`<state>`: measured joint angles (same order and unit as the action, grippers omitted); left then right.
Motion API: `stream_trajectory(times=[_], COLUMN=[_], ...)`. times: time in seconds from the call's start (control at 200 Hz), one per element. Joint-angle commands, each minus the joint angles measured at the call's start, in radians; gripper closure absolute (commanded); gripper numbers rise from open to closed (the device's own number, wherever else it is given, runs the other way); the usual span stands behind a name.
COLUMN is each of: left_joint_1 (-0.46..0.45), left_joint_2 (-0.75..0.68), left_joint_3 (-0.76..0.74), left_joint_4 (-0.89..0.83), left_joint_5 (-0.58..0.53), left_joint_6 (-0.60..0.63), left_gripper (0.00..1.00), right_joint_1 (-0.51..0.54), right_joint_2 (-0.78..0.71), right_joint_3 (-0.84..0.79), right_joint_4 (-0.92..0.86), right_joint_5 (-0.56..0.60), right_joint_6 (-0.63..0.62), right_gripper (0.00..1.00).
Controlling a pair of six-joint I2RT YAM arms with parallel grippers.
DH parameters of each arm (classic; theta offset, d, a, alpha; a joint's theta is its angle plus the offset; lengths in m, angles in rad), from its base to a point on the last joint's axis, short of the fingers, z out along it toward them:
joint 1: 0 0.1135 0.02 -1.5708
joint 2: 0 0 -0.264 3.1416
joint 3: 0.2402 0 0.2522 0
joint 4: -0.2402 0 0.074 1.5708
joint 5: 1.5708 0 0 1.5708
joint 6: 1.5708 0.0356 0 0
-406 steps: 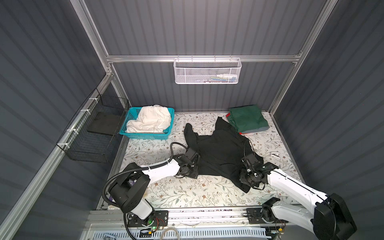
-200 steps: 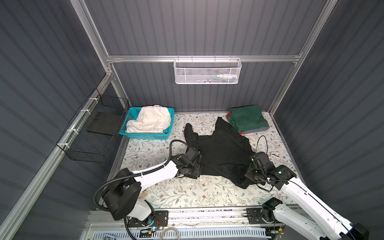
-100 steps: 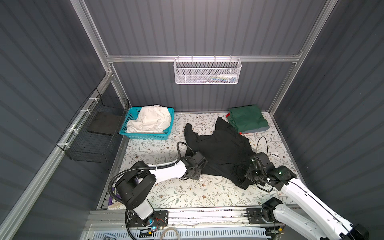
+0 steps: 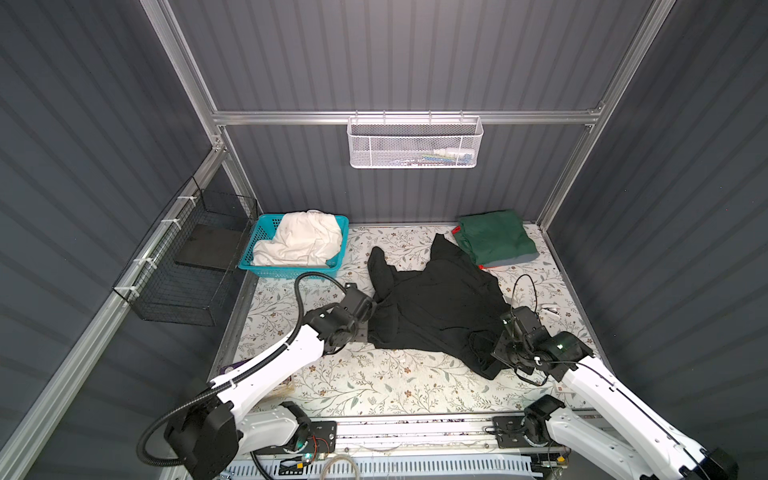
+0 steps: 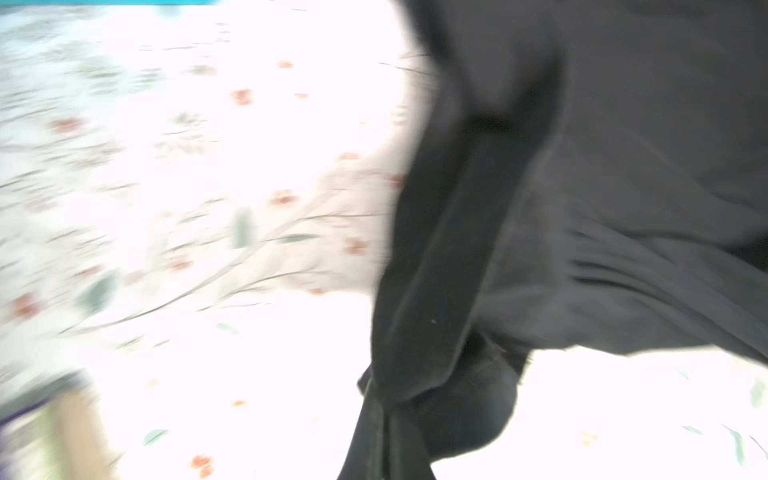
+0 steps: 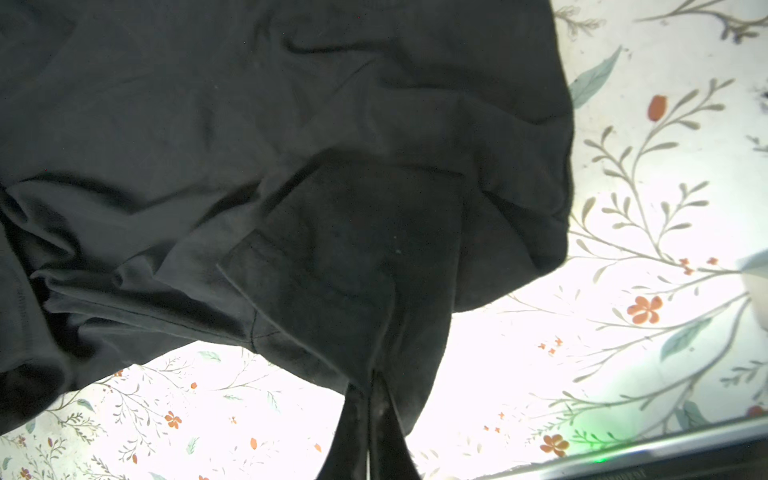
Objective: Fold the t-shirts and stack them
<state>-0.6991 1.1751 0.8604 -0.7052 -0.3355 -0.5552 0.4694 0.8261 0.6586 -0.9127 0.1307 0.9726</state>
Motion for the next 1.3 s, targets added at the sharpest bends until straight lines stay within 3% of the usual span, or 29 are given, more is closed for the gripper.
stream_trajectory(times=[0.0,0.245,0.415,0.6,0.635,0.655,0.675,0.72,0.895,0.98,1.15,1.296], left_joint_1=[0.026,0.069,0.174,0.249,0.250,0.250,0.250,0.250,0.238,0.184,0.028,-0.017], left_joint_2=[-0.060,-0.052,0.041,-0.005,-0.008,-0.009,-0.009,-0.012,-0.095,-0.094,0.080,0.171], left_joint_3=[-0.032,-0.031,-0.071,-0.121,-0.109,-0.102,-0.092,-0.071,-0.047,-0.027,0.022,0.029], left_joint_4=[-0.138,-0.133,-0.084,-0.068,-0.076,-0.083,-0.090,-0.108,-0.034,-0.003,0.002,0.028], left_joint_5=[-0.106,-0.078,0.040,0.090,0.095,0.096,0.098,0.117,0.263,0.303,0.311,0.298], left_joint_6=[-0.046,-0.044,-0.015,-0.023,-0.030,-0.034,-0.037,-0.043,0.017,0.072,0.122,0.119], left_gripper=[1.00,1.00,1.00,1.00,0.78,0.54,0.37,0.29,0.34,0.32,0.30,0.29], right_joint_1=[0.002,0.003,0.002,0.003,0.002,0.002,0.002,0.003,0.002,0.003,0.003,0.002], right_joint_2=[-0.019,-0.012,0.016,0.040,0.047,0.049,0.054,0.063,0.067,0.069,0.071,0.066], right_joint_3=[0.026,0.042,0.063,0.090,0.092,0.093,0.094,0.097,0.093,0.095,0.089,0.087], right_joint_4=[-0.055,-0.046,-0.027,-0.029,-0.023,-0.019,-0.016,-0.012,0.013,0.024,0.032,0.034], right_joint_5=[0.038,0.036,0.030,0.030,0.019,0.011,0.006,-0.006,-0.021,-0.034,-0.037,-0.036], right_joint_6=[0.011,-0.003,-0.021,-0.040,-0.045,-0.047,-0.049,-0.053,-0.054,-0.053,-0.050,-0.048], right_gripper=[1.00,1.00,1.00,1.00,1.00,1.00,1.00,1.00,1.00,1.00,1.00,1.00])
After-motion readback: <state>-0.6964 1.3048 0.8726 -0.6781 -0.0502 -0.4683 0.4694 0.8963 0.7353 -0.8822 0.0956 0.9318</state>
